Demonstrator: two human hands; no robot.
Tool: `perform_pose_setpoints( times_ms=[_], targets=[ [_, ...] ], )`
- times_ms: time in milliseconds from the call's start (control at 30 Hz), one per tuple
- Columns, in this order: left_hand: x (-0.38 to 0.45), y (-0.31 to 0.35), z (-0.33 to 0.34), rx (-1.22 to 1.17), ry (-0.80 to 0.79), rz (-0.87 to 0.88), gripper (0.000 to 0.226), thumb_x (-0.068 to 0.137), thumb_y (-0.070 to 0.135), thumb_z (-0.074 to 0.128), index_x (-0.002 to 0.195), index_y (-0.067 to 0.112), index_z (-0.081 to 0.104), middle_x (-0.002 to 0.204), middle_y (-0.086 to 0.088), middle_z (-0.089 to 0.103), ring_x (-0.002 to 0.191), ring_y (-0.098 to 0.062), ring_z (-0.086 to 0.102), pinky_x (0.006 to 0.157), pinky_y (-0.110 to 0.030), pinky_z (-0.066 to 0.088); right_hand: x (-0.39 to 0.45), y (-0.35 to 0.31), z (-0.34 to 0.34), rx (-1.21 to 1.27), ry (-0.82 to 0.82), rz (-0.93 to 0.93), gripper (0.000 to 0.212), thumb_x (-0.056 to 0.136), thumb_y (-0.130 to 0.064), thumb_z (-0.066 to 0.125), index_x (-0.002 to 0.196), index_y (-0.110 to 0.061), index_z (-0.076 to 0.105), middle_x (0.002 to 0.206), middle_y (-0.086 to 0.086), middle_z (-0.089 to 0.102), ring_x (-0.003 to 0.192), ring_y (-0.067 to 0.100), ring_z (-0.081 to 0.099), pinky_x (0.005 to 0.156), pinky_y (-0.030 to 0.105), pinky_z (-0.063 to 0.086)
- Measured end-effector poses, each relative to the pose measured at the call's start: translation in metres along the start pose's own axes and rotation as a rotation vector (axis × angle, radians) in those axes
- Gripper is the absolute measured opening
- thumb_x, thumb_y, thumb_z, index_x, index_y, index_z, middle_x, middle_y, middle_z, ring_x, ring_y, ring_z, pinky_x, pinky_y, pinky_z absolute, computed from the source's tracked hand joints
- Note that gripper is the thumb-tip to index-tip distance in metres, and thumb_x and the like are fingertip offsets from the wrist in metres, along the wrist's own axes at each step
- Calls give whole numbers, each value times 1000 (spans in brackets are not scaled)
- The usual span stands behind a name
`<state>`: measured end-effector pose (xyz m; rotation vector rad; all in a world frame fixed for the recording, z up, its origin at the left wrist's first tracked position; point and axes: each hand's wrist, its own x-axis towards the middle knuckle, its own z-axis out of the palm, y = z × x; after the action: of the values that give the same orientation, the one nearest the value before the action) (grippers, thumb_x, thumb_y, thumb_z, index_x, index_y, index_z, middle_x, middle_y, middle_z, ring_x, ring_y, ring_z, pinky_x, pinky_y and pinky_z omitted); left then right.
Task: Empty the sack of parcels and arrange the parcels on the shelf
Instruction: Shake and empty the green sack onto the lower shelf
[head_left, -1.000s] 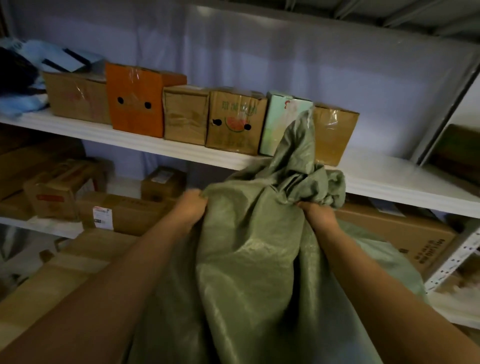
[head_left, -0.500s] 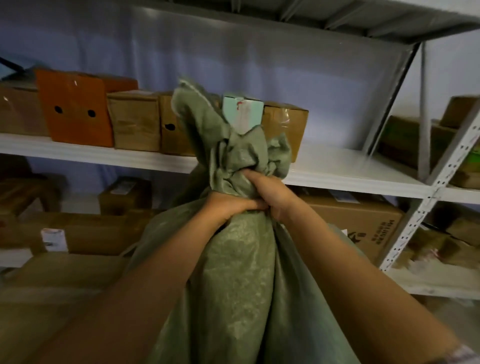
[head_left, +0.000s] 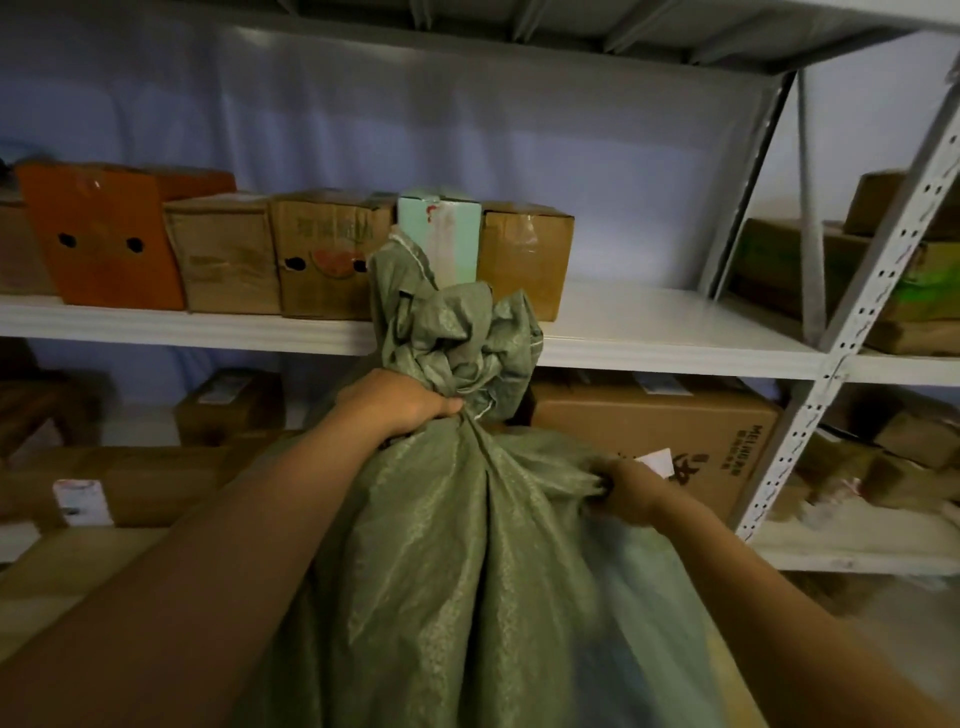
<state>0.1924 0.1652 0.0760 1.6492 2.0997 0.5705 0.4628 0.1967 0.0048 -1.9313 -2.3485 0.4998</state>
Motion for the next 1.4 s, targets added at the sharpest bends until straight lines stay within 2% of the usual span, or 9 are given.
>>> perform_pose_setpoints(
  times_ms=[233,367,600,733,867,1000,1133,1267,1400],
  targets=[
    [1,28,24,34,99,61,97,64,83,38,145,31,33,152,-4,36,134,-30,40,110,-46,35,-16,-39,-58,903,513,-2,27,100,-11,35,97,-7,62,100,13,63,93,27,59,88,38,50],
    [-4,21,39,112,69,-48,85,79,71,47,146,23,31,148,-10,39,131,-33,42,106,-42,37,-21,-28,-13,683,273,207,32,100,-13,36,91,-1,64,109,22,64,94,32,58,88,38,46],
    [11,33,-10,-151,356,47,82,79,59,61,145,20,32,149,-11,37,132,-36,40,107,-44,37,-23,-60,-78,1306,407,-117,26,93,-22,46,87,-15,70,96,14,71,94,28,66,87,42,54],
    [-3,14,18,102,155,-94,81,70,54,72,137,16,44,134,-13,50,121,-34,51,97,-40,44,-24,-51,-18,921,268,99,33,101,-18,37,107,-4,66,116,19,65,106,31,60,93,40,48],
    [-2,18,7,-199,213,135,132,47,49,88,149,27,6,149,-10,34,134,-33,38,108,-47,36,-24,-71,-29,1339,255,174,24,99,-16,43,86,-10,63,96,14,67,86,27,63,78,37,52],
    [-18,47,13,-192,-234,336,148,36,71,80,143,45,-20,161,1,-3,148,-21,5,120,-44,13,-22,-101,-51,1658,115,88,29,99,-10,37,90,-5,65,82,13,67,76,27,65,64,34,56],
    [-32,45,49,-128,-96,223,147,50,45,89,145,38,-23,158,-8,-20,148,-24,-4,118,-38,13,-28,-114,-37,1598,-60,-16,32,97,-11,38,113,-1,63,104,18,66,106,34,62,88,41,51],
    [-16,25,55,-69,197,178,112,63,41,81,148,33,9,144,-15,40,129,-35,44,103,-43,41,-28,-101,-39,1283,-149,-179,30,83,-21,58,110,-10,63,106,12,64,93,21,59,78,34,49],
    [0,3,27,-73,330,148,47,82,25,65,127,22,51,126,-13,59,113,-35,55,92,-38,46,-27,-73,-41,725,-109,-244,82,70,-39,80,139,-18,43,126,-5,53,116,17,52,92,24,43]
  ],
)
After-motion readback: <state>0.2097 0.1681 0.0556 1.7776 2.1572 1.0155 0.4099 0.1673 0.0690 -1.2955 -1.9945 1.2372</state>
